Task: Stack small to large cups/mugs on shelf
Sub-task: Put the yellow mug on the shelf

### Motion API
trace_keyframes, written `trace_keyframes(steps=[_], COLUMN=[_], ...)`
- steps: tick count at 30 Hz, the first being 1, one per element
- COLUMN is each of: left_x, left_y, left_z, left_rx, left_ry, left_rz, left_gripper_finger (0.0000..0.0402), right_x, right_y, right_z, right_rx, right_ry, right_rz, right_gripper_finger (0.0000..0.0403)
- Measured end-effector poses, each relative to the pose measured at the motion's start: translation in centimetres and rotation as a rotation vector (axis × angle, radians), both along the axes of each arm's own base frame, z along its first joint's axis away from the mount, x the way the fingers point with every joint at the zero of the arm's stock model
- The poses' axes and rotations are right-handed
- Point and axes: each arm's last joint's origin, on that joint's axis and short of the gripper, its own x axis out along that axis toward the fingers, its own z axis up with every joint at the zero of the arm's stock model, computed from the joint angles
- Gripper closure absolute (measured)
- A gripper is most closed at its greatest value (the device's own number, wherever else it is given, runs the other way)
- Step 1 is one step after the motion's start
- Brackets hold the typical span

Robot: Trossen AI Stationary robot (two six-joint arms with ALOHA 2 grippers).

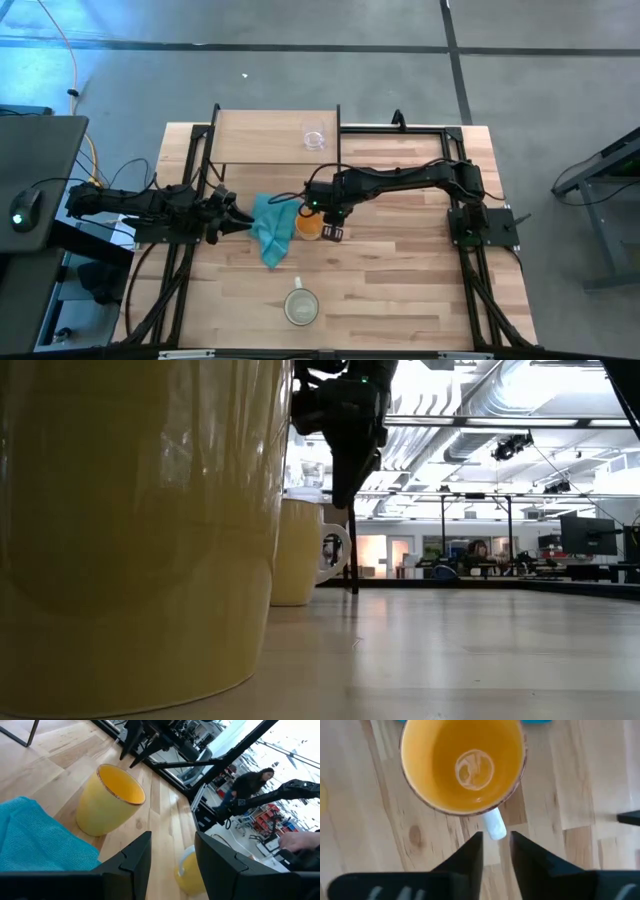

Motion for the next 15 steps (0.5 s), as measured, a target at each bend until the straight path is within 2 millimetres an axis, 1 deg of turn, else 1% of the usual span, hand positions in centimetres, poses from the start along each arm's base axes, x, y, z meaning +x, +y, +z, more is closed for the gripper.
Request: trace_keyframes(steps=[3,6,12,15], left_x=[0.00,0.00,0.00,0.00], left_y=[0.00,0.00,0.00,0.00], left_z=[0.00,0.00,0.00,0.00], left_rx=[-0.007,-0.007,-0.007,-0.007], left_ry=[0.000,0.000,0.000,0.000], left_rz=[0.001,0.001,0.002,0.001], left_gripper_finger=[0.0263,0.0263,0.0263,0.0263], right_x=[-0.02,-0.01,0.13,0.35], right_y=[0.00,0.00,0.00,0.00], right_z=[-0.01,0.00,-0.01,-0.67], right_rx=[-0.010,-0.019,-0.026,-0.014], right_ry=[0.002,0.001,-0.012,0.005], right_rz=[0.036,0.066,0.089,0.103], right_gripper_finger=[0.0287,0.0276,0.0274,0.0274])
